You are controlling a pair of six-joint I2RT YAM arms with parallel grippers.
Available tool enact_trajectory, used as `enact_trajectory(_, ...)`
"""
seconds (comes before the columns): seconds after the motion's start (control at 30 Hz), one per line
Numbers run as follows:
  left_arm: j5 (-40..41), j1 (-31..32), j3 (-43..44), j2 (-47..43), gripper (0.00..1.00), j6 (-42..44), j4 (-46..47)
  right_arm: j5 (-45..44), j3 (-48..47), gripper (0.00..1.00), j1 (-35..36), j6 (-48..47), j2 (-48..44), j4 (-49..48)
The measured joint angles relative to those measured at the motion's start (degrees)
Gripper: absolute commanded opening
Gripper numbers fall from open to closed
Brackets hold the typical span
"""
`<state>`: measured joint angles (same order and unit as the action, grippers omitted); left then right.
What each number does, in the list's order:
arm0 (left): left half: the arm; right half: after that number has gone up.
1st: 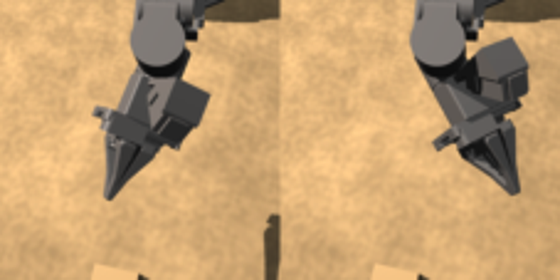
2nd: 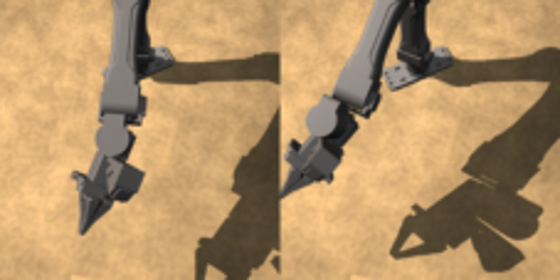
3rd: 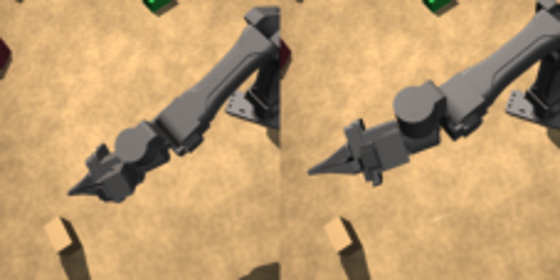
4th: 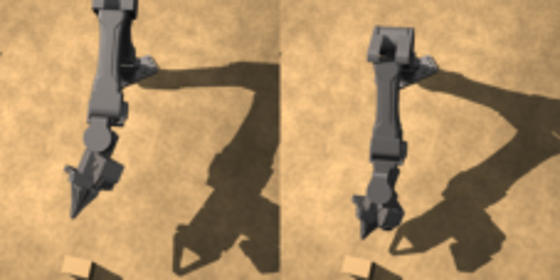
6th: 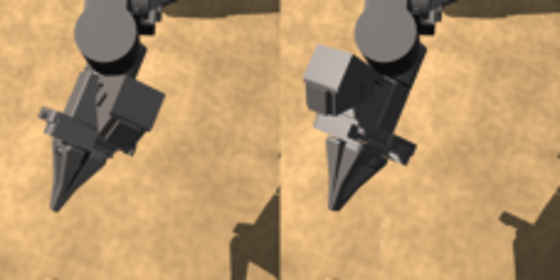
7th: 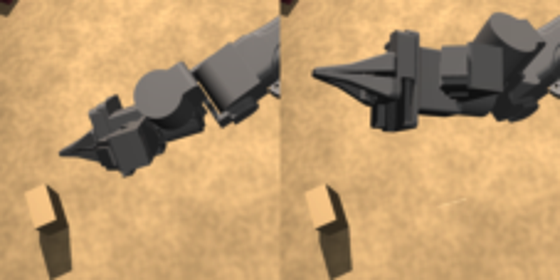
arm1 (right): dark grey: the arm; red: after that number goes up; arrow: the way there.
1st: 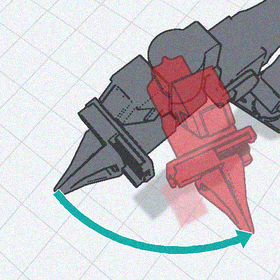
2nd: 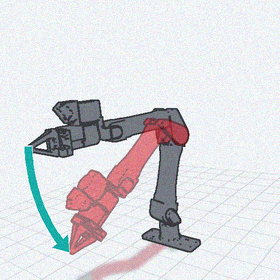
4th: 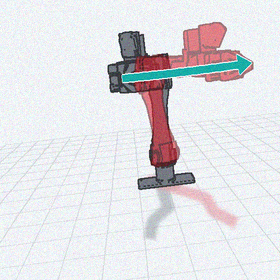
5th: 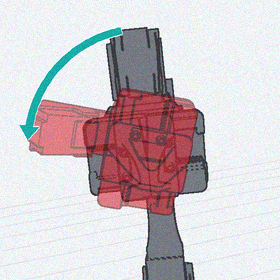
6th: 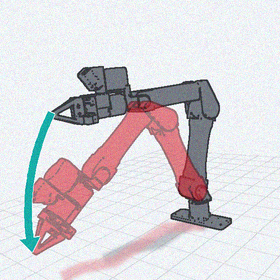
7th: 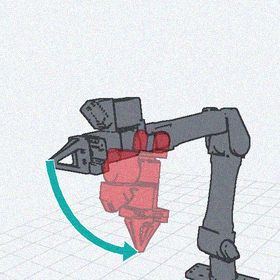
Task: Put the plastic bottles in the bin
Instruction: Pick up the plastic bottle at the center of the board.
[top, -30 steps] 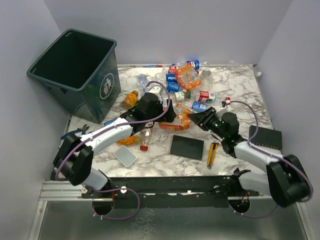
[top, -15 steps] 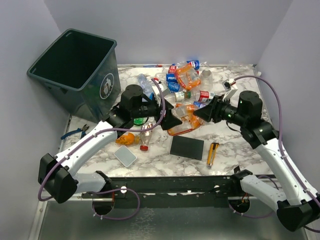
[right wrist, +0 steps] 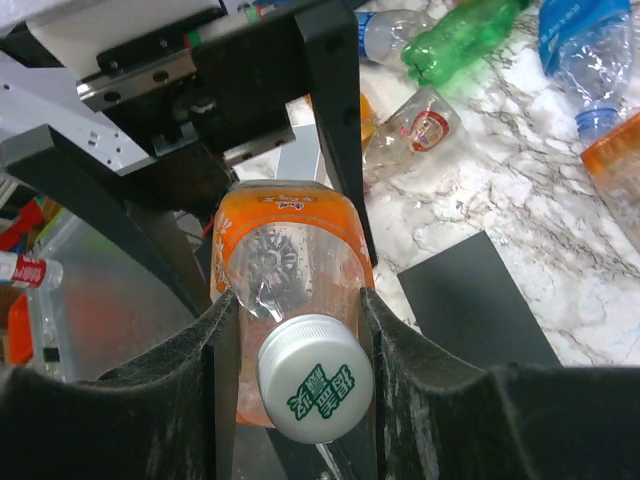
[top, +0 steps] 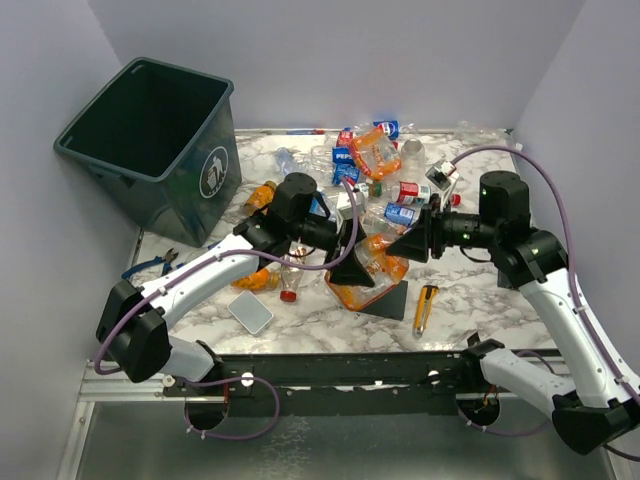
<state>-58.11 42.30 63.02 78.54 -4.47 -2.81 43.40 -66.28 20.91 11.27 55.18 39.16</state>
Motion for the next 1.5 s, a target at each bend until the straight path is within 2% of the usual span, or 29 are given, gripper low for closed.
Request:
enact_trajectory(0.17, -2.4, 1.6, 1.8, 2.4, 0.63, -1.9, -0.5, 4.3, 0.0, 0.33, 0.0, -1.4, 1.5, -1.2)
enact_trajectory(0.2, -2.5, 1.4, 2.1, 2.6, 0.58, -2.2, -0.6, 5.0, 0.0, 0.40, 0.0, -1.7, 1.6, -1.5)
enact_trajectory(0.3, -3.0, 1.1, 2.6, 2.8, 0.46, -3.9, -1.2, 6.3, 0.0, 0.71, -0.1, -2.6, 1.7, -1.8)
enact_trajectory(0.4, -3.6, 1.2, 3.2, 2.9, 0.37, -4.1, -1.2, 7.1, -0.1, 0.89, -0.1, -1.2, 1.2, -3.7)
enact_trajectory(0.57, -4.3, 3.7, 4.3, 3.0, 0.18, -7.3, 1.8, 5.6, -0.1, 0.95, -0.1, 2.0, -2.0, -9.0)
enact_trajectory(0.77, -2.4, 3.8, 1.0, 1.0, 0.00, -18.8, 18.6, -1.5, 0.7, 0.99, -0.1, 7.0, -11.2, -14.5)
enact_trajectory(0.97, 4.2, 3.8, 0.8, -0.5, 0.00, -27.2, 30.2, -12.7, 7.8, 1.00, -0.1, 12.3, -22.6, -20.5)
enact_trajectory(1.13, 14.6, 3.8, -0.7, -2.3, 0.00, -32.9, 36.7, -22.1, 16.2, 1.00, -0.1, 17.3, -29.7, -26.9)
enact_trajectory(1.3, 27.7, 3.8, -6.3, -7.0, 0.00, -38.1, 44.5, -22.0, 19.3, 1.00, -0.1, 17.8, -30.4, -28.1)
enact_trajectory(1.5, 35.7, 3.5, -9.6, -9.0, 0.00, -41.6, 50.4, -15.8, 24.3, 1.00, -0.3, 21.0, -28.0, -37.6)
